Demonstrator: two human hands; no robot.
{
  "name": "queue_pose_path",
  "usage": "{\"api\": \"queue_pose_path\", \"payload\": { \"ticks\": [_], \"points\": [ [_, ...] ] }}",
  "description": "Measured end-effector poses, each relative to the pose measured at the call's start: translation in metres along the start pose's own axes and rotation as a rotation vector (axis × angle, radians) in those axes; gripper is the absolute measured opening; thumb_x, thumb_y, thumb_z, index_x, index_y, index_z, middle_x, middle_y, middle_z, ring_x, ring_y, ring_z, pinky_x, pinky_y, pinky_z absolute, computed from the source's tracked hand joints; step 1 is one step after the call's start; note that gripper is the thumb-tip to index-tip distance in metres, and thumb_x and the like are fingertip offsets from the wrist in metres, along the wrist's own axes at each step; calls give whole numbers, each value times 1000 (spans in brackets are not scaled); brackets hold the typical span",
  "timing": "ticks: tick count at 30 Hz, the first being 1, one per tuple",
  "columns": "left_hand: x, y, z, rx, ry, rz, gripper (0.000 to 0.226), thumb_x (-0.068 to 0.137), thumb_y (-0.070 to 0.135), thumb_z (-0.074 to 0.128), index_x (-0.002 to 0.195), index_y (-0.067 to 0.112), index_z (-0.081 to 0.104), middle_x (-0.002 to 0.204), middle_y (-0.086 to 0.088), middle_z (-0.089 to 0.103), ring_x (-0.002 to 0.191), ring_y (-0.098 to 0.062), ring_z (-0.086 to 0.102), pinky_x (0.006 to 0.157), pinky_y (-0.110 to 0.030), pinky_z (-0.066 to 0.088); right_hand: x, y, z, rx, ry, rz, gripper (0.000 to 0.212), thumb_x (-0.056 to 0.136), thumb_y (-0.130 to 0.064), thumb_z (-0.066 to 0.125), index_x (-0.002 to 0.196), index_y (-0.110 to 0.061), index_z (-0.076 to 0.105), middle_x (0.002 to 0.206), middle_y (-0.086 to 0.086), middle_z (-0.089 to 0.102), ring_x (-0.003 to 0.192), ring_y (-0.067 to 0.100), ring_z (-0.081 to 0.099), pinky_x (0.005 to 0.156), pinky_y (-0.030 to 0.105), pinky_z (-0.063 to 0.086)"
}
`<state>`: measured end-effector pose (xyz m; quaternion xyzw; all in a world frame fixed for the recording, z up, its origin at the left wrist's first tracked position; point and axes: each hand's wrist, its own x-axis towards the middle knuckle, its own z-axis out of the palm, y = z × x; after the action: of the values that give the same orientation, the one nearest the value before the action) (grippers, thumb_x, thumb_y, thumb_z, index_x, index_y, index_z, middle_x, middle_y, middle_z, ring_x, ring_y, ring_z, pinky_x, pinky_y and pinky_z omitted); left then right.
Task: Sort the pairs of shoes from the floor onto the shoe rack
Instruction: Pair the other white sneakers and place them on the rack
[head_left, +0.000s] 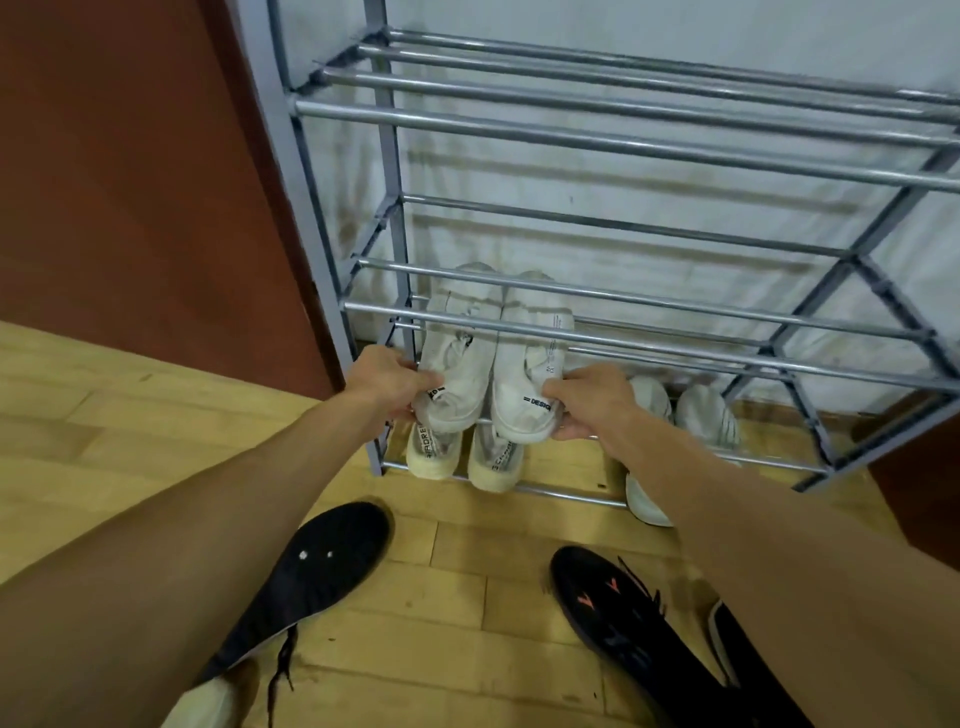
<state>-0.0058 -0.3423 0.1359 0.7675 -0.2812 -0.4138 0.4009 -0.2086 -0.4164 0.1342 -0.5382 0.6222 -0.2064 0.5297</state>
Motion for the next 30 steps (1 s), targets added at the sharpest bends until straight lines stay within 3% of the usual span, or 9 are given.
{"api": "queue_pose_path", "payload": {
  "ticks": [3, 7, 10, 15, 18, 21, 23, 26, 30],
  "points": [
    [15, -1, 2, 22, 47, -3, 34, 82, 19, 73, 104, -4, 64, 103, -18, 69, 85, -30, 70, 66, -39, 60, 14, 1, 7, 68, -14, 16, 5, 84, -11, 71, 81, -11, 66, 93, 15, 72, 81, 27, 72, 66, 37, 62],
    [17, -9, 2, 62, 65, 3, 21, 91, 22, 62, 92, 1, 64, 104, -21, 69, 92, -34, 69, 79, -47, 59, 16, 3, 18, 111, -31, 50, 23, 89, -13, 66, 111, -7, 67, 103, 13, 70, 87, 27, 68, 62, 34, 57],
    [4, -14, -1, 64, 35, 26, 13, 94, 22, 56, 86, 12, 59, 110, -20, 67, 100, -36, 66, 86, -48, 56, 7, 4, 19, 84, -1, 52, 29, 92, -16, 62, 118, -3, 63, 104, 12, 65, 83, 23, 64, 70, 36, 57],
    [-37, -19, -20, 36, -38, 38, 20, 92, 22, 59, 74, 24, 48, 79, -3, 53, 81, -23, 53, 86, -40, 50, -28, 0, 18, -62, 27, 47, 29, 90, -9, 62, 119, -2, 59, 107, 10, 61, 92, 22, 59, 81, 38, 57],
    [-74, -31, -32, 35, -82, 45, 7, 94, 21, 55, 92, 15, 60, 88, -6, 56, 82, -19, 55, 80, -35, 53, -64, -1, 25, -211, -1, 21, 27, 90, -10, 60, 115, -2, 60, 107, 11, 60, 93, 24, 58, 87, 43, 57],
    [-109, -55, -44, 97, -120, 17, 31, 96, 20, 50, 124, 8, 55, 108, -7, 56, 95, -20, 56, 73, -28, 52, -105, 3, 42, -288, -105, 10, 28, 89, -9, 60, 114, 3, 61, 104, 14, 61, 91, 28, 62, 89, 47, 56],
    [-135, -77, -51, 122, -143, -3, 29, 97, 18, 50, 124, 8, 55, 113, -9, 55, 98, -22, 56, 77, -30, 51, -135, 9, 58, -380, -161, -28, 25, 88, -10, 59, 110, 1, 60, 106, 15, 61, 99, 32, 62, 92, 47, 55],
    [-177, -119, -61, 178, -175, -34, 17, 96, 17, 51, 110, 12, 59, 105, -9, 58, 92, -22, 56, 74, -30, 49, -179, 21, 85, -487, -203, -71, 14, 88, -17, 58, 78, -8, 56, 80, 7, 54, 85, 27, 56, 67, 33, 51],
    [-229, -188, -73, 195, -198, -131, 26, 94, 22, 54, 115, 9, 60, 104, -7, 60, 87, -18, 57, 71, -27, 47, -231, 39, 121, -528, -287, -61, 9, 86, -16, 59, 84, -8, 56, 77, 6, 51, 68, 20, 50, 54, 25, 38]
  ]
}}
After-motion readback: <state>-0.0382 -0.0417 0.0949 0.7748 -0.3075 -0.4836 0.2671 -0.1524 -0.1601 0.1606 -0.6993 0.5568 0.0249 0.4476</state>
